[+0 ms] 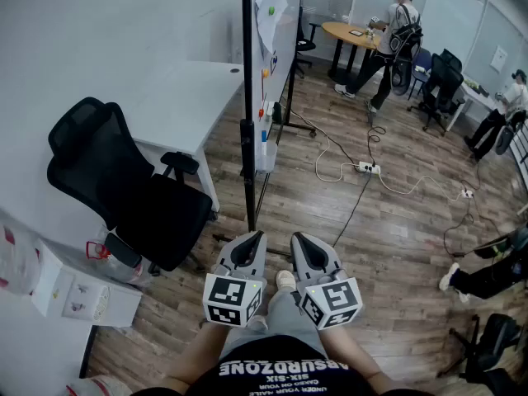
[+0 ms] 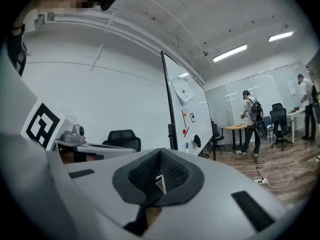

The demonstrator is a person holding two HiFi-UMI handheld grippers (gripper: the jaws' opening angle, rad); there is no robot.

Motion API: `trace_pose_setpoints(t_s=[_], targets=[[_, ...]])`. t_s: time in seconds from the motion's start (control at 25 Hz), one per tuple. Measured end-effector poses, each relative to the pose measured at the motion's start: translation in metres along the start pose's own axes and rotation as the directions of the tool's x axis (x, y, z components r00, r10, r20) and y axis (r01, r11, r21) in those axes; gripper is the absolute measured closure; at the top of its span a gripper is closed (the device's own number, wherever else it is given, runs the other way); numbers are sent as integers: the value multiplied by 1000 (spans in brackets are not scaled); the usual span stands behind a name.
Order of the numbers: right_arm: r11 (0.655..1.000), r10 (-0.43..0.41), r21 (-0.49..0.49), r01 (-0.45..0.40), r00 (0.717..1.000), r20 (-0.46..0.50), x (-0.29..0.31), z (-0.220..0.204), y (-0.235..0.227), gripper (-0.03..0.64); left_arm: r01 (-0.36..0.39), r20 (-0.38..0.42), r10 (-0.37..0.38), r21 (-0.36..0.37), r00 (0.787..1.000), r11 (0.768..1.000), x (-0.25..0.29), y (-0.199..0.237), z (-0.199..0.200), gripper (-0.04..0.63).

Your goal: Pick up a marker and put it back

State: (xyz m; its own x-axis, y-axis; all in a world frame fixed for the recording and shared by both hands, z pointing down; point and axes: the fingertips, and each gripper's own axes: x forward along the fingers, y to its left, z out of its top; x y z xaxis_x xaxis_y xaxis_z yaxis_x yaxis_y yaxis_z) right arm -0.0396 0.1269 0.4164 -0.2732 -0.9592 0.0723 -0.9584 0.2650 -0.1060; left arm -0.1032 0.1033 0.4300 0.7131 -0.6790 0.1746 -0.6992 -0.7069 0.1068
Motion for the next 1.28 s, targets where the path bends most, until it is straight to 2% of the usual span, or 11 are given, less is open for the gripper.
trace_pose_setpoints(t_s=[0.52,1.2,1.28], targets=[[1000,5,-7,-5,1000,17,24,19,-33,618,19,5,-19,18,1000,1000,41,-1,18,592],[1000,13,-16,-12,998,67,86,44,-87,615,-4,-8,4,4,1000,1000,106,34,31,592],[1000,5,-19,-4,997,78,93,48,-95,584,0,-9,0,2,1000,1000,115,37,33,592]])
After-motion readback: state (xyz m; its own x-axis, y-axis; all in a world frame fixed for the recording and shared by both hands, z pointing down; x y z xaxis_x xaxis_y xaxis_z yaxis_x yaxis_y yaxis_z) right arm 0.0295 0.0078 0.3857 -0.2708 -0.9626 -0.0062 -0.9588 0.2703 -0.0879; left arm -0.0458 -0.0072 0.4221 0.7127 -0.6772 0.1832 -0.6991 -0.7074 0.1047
